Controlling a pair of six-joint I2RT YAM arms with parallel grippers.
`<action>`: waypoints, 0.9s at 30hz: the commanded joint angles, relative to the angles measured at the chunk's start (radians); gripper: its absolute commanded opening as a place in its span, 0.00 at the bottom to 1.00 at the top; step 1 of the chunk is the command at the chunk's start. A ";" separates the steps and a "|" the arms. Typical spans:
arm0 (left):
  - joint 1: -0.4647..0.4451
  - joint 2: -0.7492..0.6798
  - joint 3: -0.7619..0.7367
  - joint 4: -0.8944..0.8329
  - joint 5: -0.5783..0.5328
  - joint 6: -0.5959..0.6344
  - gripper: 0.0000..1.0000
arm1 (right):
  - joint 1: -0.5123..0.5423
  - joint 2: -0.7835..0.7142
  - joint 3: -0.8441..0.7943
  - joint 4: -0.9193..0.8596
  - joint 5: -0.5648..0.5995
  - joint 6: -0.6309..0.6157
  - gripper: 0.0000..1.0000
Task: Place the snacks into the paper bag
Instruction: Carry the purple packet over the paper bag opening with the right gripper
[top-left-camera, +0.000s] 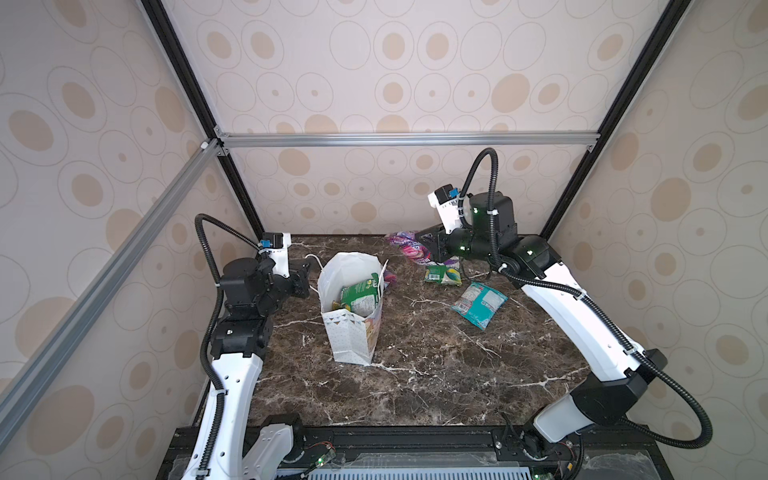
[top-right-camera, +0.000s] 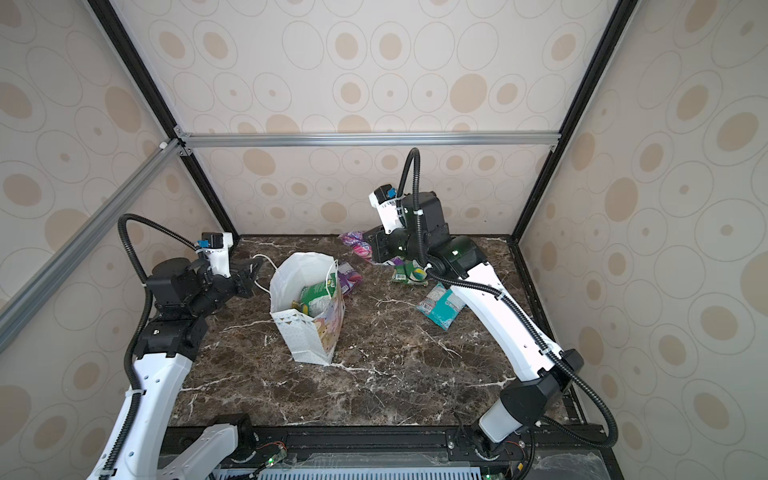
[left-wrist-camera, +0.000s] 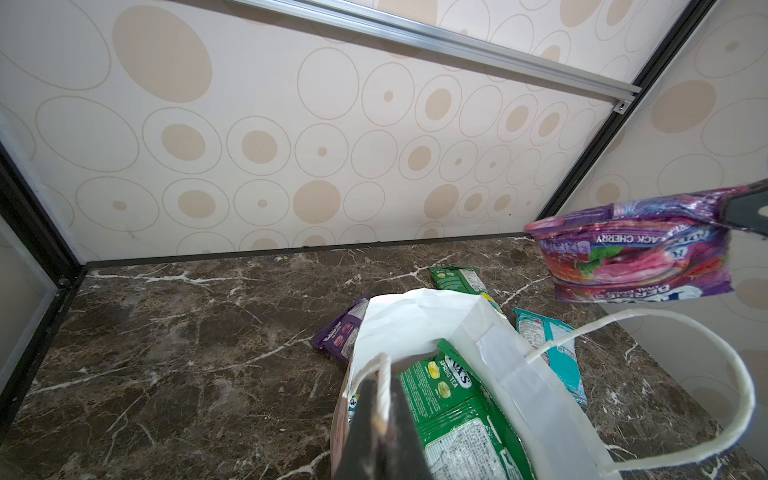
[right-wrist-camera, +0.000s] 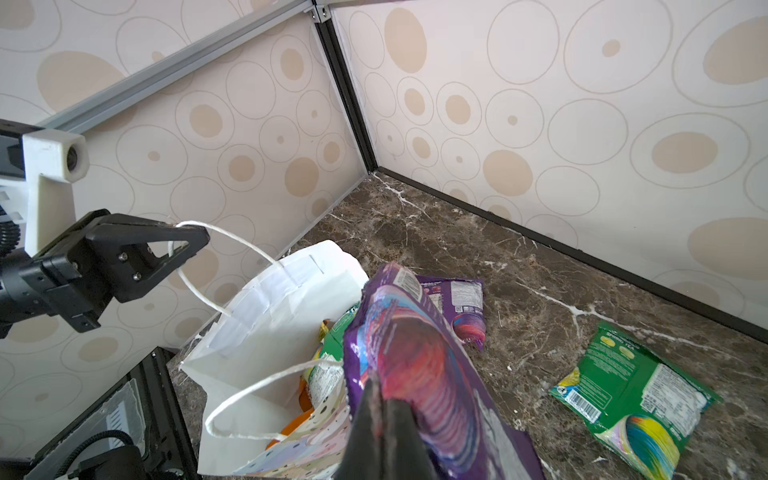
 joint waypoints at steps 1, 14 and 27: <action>0.008 -0.018 0.014 0.012 0.023 -0.002 0.00 | 0.008 0.016 0.074 0.013 0.007 -0.029 0.00; 0.008 -0.019 0.016 0.011 0.016 -0.001 0.00 | 0.042 0.186 0.324 -0.009 0.003 -0.029 0.00; 0.008 -0.022 0.015 0.012 0.019 0.000 0.00 | 0.097 0.306 0.553 -0.035 -0.003 -0.051 0.00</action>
